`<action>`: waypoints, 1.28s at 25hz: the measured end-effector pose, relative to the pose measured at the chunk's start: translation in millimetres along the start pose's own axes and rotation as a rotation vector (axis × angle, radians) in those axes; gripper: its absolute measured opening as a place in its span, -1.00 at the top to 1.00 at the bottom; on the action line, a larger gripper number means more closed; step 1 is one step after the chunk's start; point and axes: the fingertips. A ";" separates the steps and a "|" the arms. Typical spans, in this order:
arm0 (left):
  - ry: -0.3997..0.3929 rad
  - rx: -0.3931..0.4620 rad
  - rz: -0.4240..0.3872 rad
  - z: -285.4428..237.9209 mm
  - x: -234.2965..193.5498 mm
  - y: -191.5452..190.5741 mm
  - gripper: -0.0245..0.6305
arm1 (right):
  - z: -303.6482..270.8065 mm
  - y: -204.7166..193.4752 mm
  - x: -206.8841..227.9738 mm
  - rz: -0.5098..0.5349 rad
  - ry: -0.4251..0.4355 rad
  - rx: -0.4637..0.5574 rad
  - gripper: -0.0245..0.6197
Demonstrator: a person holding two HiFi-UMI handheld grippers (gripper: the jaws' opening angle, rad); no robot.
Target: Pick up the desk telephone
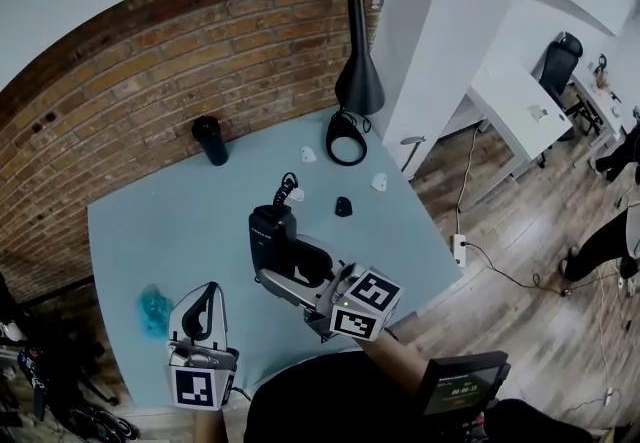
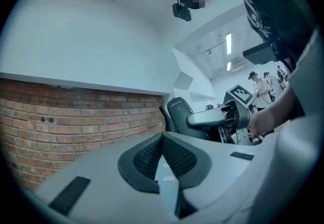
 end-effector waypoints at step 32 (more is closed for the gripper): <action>-0.045 -0.146 0.094 8.2 28.2 -67.2 0.87 | 20.9 -76.4 32.7 0.092 -0.109 -0.146 -0.01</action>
Point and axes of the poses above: the fingertips, and each gripper's own axes: z backward along the fingers, x to its right, y out of its top, and after that the axes turned 5 degrees about -z, right-handed
